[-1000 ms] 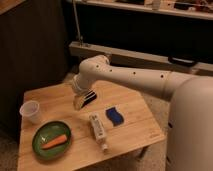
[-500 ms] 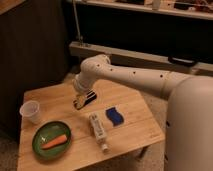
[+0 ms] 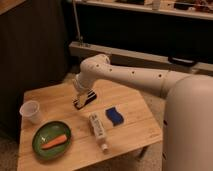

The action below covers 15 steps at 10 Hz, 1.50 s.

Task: Place the eraser on the white sponge

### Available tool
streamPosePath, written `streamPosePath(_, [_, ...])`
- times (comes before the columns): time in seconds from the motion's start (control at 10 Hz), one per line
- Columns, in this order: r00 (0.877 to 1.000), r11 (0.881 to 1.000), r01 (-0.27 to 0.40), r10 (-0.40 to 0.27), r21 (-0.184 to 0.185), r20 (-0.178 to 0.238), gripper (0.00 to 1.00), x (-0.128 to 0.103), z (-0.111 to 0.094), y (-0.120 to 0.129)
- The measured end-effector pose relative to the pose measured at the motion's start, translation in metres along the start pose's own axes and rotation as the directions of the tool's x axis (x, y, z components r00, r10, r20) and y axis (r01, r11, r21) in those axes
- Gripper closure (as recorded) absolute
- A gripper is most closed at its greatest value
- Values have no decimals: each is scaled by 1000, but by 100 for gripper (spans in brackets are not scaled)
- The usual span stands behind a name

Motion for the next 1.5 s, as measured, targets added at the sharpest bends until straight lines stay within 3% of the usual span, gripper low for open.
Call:
streamPosePath(0.3, [998, 998, 65, -65, -7, -24, 20, 37, 15, -24])
streamPosePath(0.7, [994, 991, 103, -106, -90, -25, 20, 63, 47, -41])
streamPosePath(1.1, [993, 980, 120, -119, -158, 16, 20, 71, 99, -20])
streamPosePath(1.5, [992, 975, 122, -114, -188, 51, 20, 69, 133, -2])
